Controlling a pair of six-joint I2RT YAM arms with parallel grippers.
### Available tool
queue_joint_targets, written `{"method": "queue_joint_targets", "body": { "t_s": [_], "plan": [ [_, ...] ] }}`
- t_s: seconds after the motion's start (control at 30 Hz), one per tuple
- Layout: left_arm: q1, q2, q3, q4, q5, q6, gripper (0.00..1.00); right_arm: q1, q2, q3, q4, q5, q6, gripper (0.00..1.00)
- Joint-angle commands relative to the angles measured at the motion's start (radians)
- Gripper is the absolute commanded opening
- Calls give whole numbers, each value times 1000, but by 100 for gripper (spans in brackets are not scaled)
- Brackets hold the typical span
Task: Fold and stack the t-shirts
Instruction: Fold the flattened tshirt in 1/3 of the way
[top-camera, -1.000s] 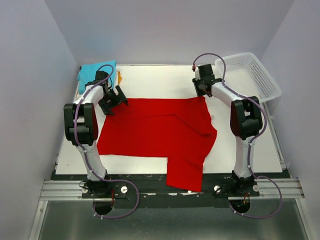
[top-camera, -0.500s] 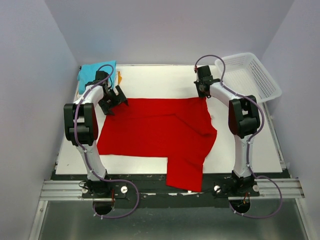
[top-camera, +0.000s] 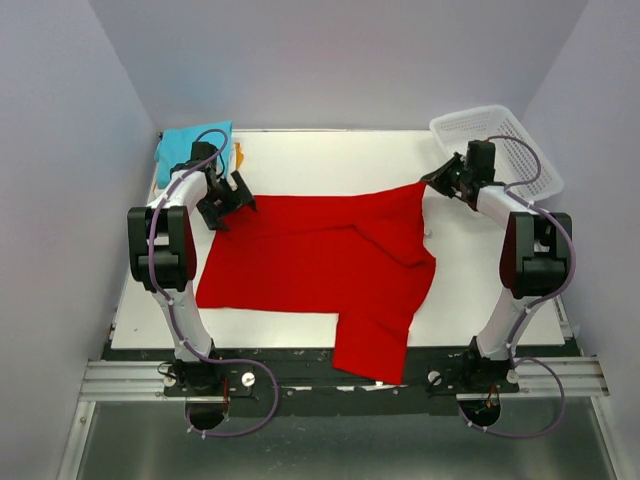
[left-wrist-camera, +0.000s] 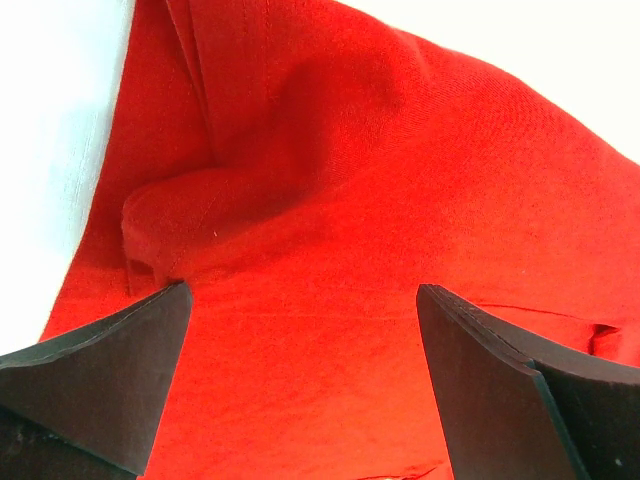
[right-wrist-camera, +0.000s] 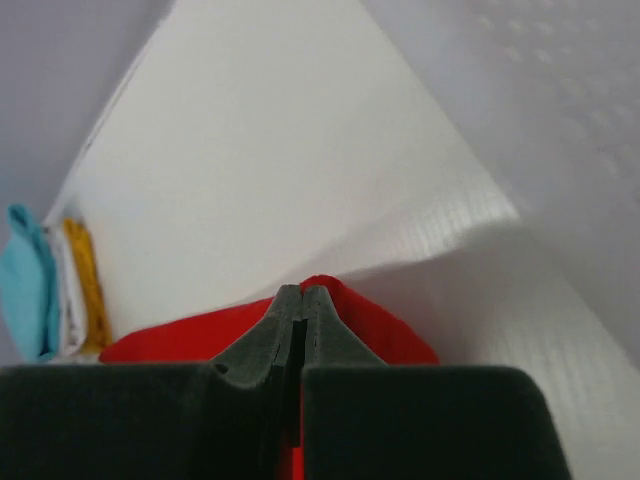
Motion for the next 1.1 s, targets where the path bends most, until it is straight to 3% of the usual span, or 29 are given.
{"method": "queue_joint_targets", "body": {
  "t_s": [0.0,0.17,0.4,0.67,0.73,0.87,0.93,1.07],
  "plan": [
    [5,5,10,-20,-16,12,98,7,-44,-99,320,-249,281,1],
    [5,6,12,-22,-16,11,98,-19,-62,-166,418,-266,413,2],
    [6,5,8,-22,-16,10,98,-21,-81,-148,229,6,302,12],
    [6,6,13,-33,-17,8,99,-21,-67,-38,46,274,150,46],
    [6,0,13,-37,-25,9,99,-19,-91,-16,20,254,47,61],
    [6,-37,17,-34,-17,-6,99,-3,-143,-14,-29,74,-88,76],
    [5,-64,21,-28,-9,-13,99,44,-162,-14,-81,44,-150,97],
    [-8,-117,14,-18,1,-25,99,171,-219,-98,-119,28,-185,100]
  ]
}}
